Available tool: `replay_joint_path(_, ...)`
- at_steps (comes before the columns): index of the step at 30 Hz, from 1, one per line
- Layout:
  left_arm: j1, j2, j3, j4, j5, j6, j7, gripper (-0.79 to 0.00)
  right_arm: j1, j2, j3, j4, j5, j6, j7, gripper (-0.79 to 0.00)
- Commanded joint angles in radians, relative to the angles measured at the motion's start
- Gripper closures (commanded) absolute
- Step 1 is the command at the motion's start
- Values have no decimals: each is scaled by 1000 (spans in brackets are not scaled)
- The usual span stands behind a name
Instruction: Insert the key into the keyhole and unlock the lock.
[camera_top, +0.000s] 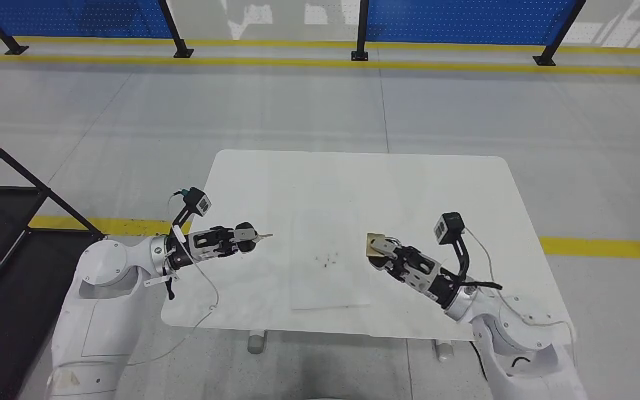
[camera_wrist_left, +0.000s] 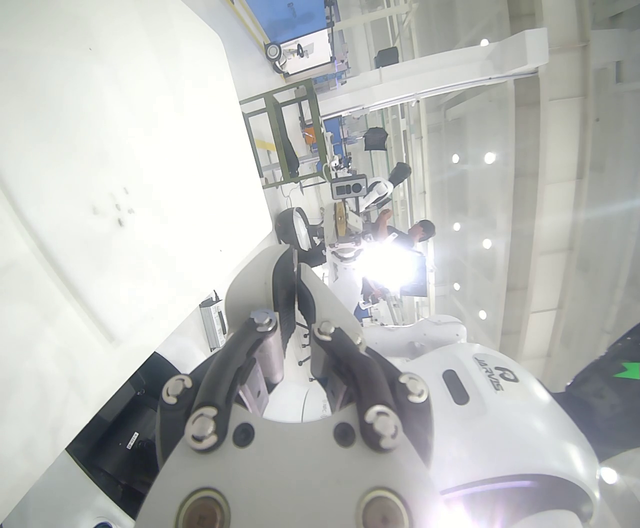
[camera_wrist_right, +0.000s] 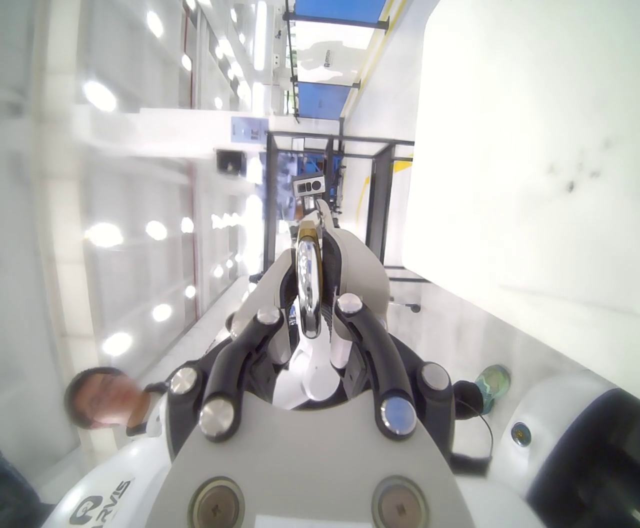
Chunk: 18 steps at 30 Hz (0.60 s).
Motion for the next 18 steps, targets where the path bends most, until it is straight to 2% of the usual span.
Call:
replay_joint_path(1, 0, 0, 0, 0, 0, 0, 0, 0, 2, 0, -15, 2, -4, -4, -9, 0)
replay_joint_path(12, 0, 0, 0, 0, 0, 0, 0, 0, 10, 1, -36, 7, 0, -9, -17, 0)
replay_joint_path(18, -7, -6, 74, -21, -75, -31, 4, 0, 10, 1, -36, 7, 0, -9, -17, 0)
